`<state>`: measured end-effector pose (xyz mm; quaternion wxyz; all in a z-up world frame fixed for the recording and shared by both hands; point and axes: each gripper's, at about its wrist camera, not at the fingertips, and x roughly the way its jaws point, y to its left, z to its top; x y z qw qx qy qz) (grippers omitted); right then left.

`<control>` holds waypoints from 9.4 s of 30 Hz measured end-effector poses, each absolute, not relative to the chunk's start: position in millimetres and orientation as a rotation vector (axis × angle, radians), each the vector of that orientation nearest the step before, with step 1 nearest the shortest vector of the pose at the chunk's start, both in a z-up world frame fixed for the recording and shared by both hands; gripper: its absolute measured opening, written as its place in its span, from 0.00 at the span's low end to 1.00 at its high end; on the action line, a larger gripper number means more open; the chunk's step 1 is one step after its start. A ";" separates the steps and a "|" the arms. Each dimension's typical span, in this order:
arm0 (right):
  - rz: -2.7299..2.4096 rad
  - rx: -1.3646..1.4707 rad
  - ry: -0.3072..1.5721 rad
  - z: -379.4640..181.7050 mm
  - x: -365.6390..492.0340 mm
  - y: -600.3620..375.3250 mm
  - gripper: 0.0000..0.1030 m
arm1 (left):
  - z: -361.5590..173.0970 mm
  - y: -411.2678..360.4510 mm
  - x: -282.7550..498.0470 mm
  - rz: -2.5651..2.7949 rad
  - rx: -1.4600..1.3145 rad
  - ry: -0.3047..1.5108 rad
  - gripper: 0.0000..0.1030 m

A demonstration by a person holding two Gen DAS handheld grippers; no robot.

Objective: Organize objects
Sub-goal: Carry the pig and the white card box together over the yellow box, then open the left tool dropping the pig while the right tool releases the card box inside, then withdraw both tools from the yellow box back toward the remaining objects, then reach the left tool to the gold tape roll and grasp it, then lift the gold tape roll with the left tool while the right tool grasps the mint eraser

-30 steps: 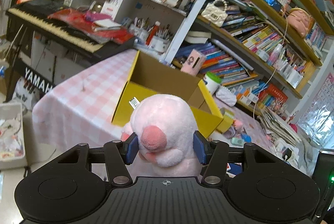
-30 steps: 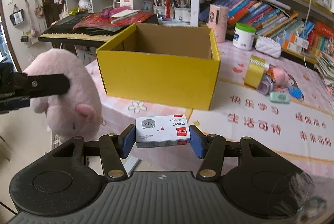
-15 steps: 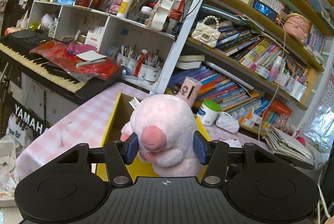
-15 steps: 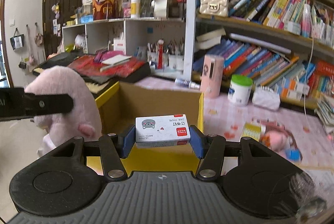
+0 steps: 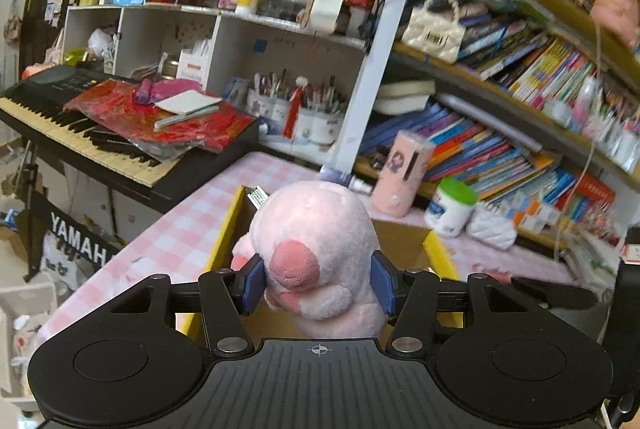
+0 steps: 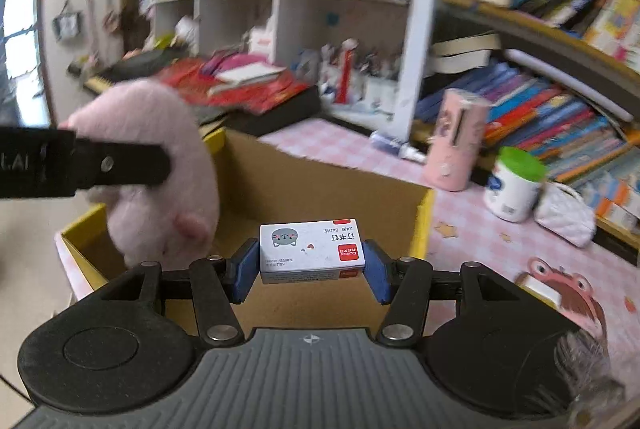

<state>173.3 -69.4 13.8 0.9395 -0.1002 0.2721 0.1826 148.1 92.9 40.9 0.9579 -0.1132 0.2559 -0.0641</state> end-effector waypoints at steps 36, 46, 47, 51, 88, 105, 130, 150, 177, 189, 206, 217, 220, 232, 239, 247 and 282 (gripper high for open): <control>0.713 -0.515 0.853 -23.6 246.9 -49.3 0.52 | -8.5 63.1 210.1 -0.018 -0.202 0.727 0.54; 0.703 -0.478 0.756 -15.9 239.3 -55.7 0.69 | 16.5 56.3 183.1 -0.041 -0.208 0.583 0.80; 0.700 -0.469 0.732 -14.3 236.6 -57.4 0.76 | 19.6 56.1 179.3 -0.038 -0.208 0.564 0.81; 0.650 -0.452 0.640 -10.0 224.3 -63.4 0.80 | 29.9 57.5 166.1 -0.026 -0.208 0.519 0.82; 0.094 -0.148 0.593 -4.1 8.4 -92.3 0.86 | 9.3 85.5 -4.9 0.029 -0.124 0.622 0.89; 0.049 -0.115 0.666 -19.4 -48.3 -95.3 0.88 | -3.9 74.4 -36.5 -0.064 -0.066 0.704 0.89; -0.185 -0.045 0.725 -28.2 -61.4 -173.8 0.89 | -13.9 -12.3 -14.6 -0.303 0.019 0.747 0.89; -0.253 -0.005 0.744 -31.4 -26.4 -246.3 0.89 | -16.6 -84.7 28.0 -0.359 0.051 0.752 0.89; -0.194 -0.046 0.731 -21.8 69.9 -335.8 0.89 | -12.3 -165.4 98.5 -0.287 0.012 0.721 0.88; -0.155 -0.041 0.704 -16.9 88.9 -358.7 0.89 | -5.3 -188.1 108.1 -0.257 0.018 0.691 0.87; -0.136 -0.022 0.704 -19.5 96.4 -379.2 0.89 | -4.8 -204.4 109.7 -0.237 0.027 0.689 0.83; -0.100 0.021 0.693 -22.6 100.4 -388.5 0.88 | -19.6 -211.8 127.0 -0.201 0.073 0.717 0.57; -0.087 0.023 0.708 -26.2 105.4 -390.3 0.88 | -18.4 -211.2 138.9 -0.187 0.057 0.707 0.57; 0.080 -0.049 0.801 -51.3 137.6 -375.4 0.88 | -30.5 -222.1 208.8 -0.159 0.075 0.740 0.57; 0.166 -0.091 0.824 -66.4 159.0 -357.2 0.88 | -47.1 -223.5 233.0 -0.149 0.098 0.804 0.58; 0.194 -0.067 0.863 -81.7 182.3 -341.9 0.84 | -52.3 -218.2 238.8 -0.174 0.083 0.828 0.41; 0.211 -0.086 0.825 -76.2 165.9 -341.4 0.69 | -3.7 -167.6 150.6 -0.144 -0.073 0.744 0.37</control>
